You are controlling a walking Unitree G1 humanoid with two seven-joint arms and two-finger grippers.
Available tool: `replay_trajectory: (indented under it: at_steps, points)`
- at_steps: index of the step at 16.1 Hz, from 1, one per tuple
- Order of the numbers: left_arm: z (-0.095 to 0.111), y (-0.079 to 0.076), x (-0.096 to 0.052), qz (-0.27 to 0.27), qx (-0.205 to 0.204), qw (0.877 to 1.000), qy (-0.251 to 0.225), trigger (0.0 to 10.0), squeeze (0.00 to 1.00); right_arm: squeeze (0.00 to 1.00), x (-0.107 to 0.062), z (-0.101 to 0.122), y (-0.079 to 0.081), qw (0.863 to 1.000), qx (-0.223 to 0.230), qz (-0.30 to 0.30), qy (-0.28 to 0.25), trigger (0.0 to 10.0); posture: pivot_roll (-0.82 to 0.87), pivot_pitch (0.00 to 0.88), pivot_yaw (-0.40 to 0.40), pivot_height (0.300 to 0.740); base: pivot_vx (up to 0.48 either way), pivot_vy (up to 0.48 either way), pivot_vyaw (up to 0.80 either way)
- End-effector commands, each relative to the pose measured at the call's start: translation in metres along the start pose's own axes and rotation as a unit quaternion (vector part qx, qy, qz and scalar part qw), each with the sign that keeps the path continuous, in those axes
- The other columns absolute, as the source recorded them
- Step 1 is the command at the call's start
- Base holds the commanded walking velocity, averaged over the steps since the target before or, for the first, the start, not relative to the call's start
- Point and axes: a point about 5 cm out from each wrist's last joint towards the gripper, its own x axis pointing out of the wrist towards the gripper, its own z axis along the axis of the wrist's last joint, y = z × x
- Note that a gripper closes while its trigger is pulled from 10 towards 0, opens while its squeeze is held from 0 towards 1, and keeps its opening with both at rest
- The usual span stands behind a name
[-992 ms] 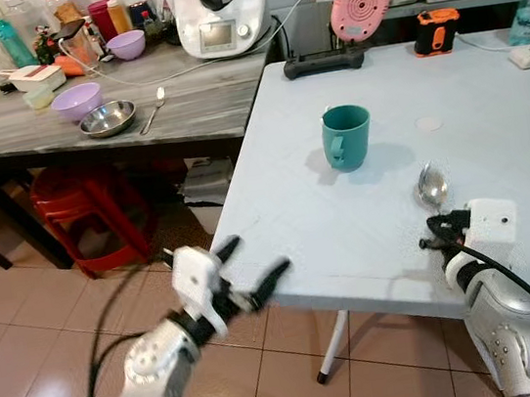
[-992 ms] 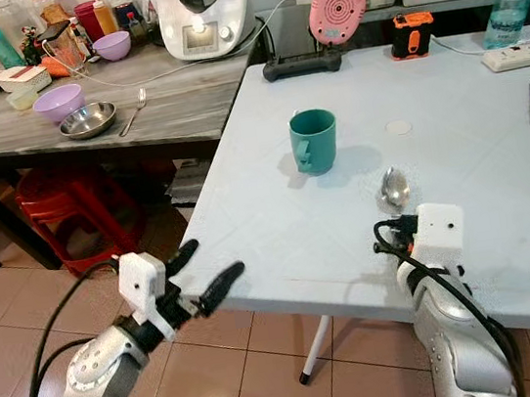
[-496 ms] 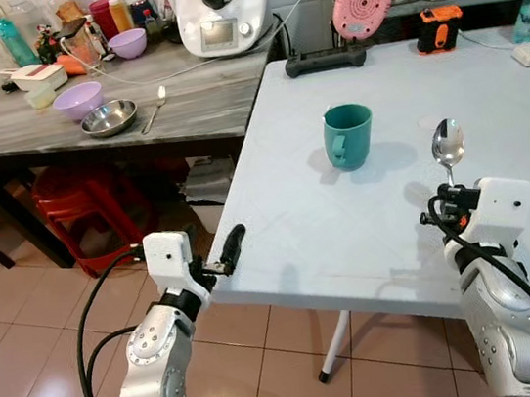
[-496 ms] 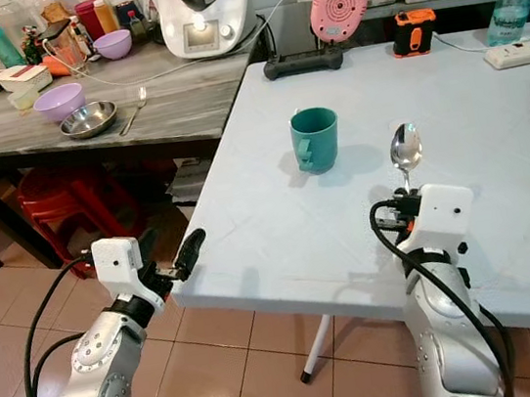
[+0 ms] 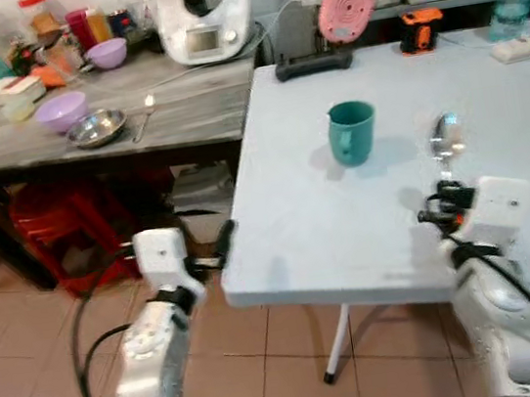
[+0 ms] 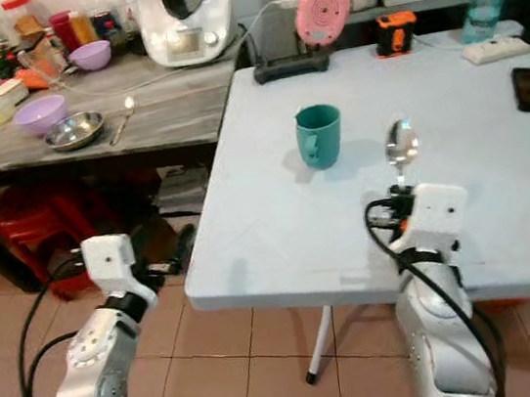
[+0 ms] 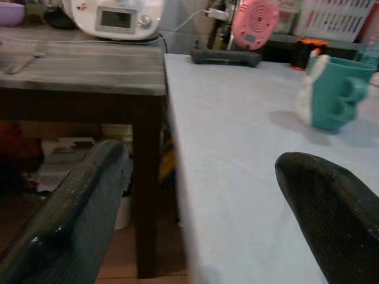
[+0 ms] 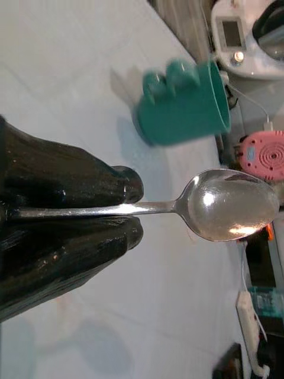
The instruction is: Setting the table
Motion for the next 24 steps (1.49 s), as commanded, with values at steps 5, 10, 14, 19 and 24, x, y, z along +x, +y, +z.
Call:
replay_trajectory:
  at_steps: [5,10,14,19,24]
  points:
    - [0.002,0.000,0.007,0.003,0.006,1.000,-0.007,10.0,0.00,0.00,0.002,0.000,-0.002,1.000,-0.002,-0.005,-0.007,10.0,-0.08,0.000,0.125,0.740,0.000,0.388,-0.09]
    - [0.003,0.002,0.008,0.011,0.010,1.000,-0.011,10.0,0.00,0.00,0.002,-0.001,0.000,1.000,-0.004,-0.003,-0.009,10.0,-0.08,0.000,0.127,0.740,0.000,0.414,0.00]
    - [0.004,0.005,0.008,0.021,0.017,1.000,-0.014,10.0,0.00,0.00,0.002,-0.001,0.002,1.000,-0.005,0.004,-0.011,10.0,-0.08,0.000,0.128,0.740,0.000,0.423,0.00]
    - [0.005,0.013,0.008,0.040,0.032,0.999,-0.014,10.0,0.00,0.00,0.001,-0.003,0.003,1.000,-0.007,0.006,-0.011,10.0,-0.07,0.000,0.129,0.740,0.000,0.428,0.00]
    - [0.006,0.013,0.010,0.044,0.036,0.998,-0.017,10.0,0.00,0.00,0.003,-0.003,0.004,1.000,-0.006,0.009,-0.012,10.0,-0.07,0.000,0.129,0.740,0.000,0.432,0.00]
